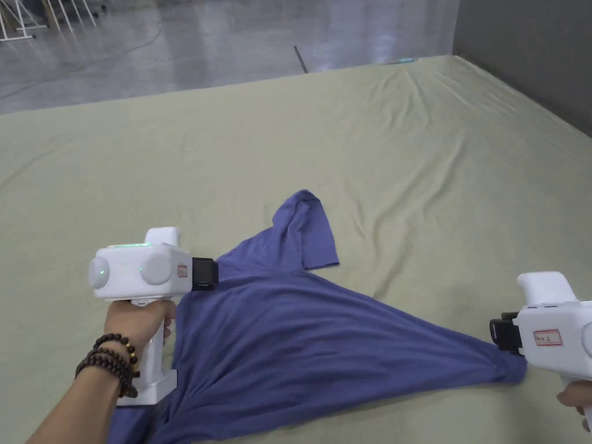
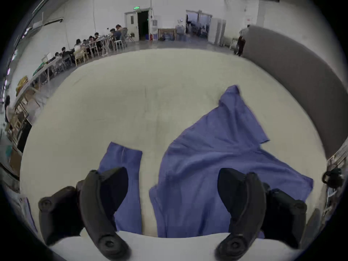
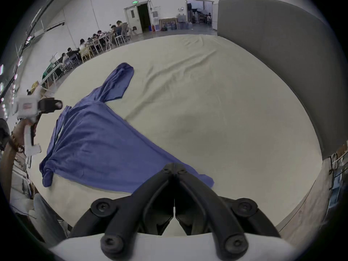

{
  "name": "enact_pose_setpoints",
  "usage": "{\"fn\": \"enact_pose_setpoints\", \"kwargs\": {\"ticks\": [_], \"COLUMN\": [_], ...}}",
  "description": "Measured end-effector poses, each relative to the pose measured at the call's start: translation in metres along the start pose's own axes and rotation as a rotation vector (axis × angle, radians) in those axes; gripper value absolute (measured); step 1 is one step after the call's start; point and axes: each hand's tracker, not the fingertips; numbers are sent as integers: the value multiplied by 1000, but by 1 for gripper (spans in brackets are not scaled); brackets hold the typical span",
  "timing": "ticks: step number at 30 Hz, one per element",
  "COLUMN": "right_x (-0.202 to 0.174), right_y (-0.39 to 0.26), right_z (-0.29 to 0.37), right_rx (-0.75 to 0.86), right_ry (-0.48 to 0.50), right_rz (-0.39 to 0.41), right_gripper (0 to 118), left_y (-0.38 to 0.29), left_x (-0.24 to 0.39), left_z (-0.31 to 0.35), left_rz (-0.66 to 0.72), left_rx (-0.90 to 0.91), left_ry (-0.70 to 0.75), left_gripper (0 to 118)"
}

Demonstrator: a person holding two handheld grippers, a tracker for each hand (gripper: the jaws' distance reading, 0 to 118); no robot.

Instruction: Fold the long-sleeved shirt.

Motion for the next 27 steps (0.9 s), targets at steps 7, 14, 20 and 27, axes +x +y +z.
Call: {"fn": "enact_pose_setpoints", "kwargs": {"ticks": [7, 14, 20, 27], "right_x": [3, 15, 31, 42], "right_y": [3, 20, 21, 5], "right_z": [-13, 3, -11, -60], "right_rx": [-34, -7, -144, -269], "right_ry": [-24, -62, -32, -102], "right_rz": [14, -49, -142, -180], "right_gripper": [2, 2, 112, 73], "left_y": [-8, -4, 8, 6], "left_x": [6, 11, 11, 21], "left_z": [-57, 1, 37, 44], "left_rz": [-8, -55, -73, -93], "left_rx": [-171, -46, 40, 49], "left_ry": [80, -24, -28, -33], "left_gripper": [40, 0, 0, 0]}}
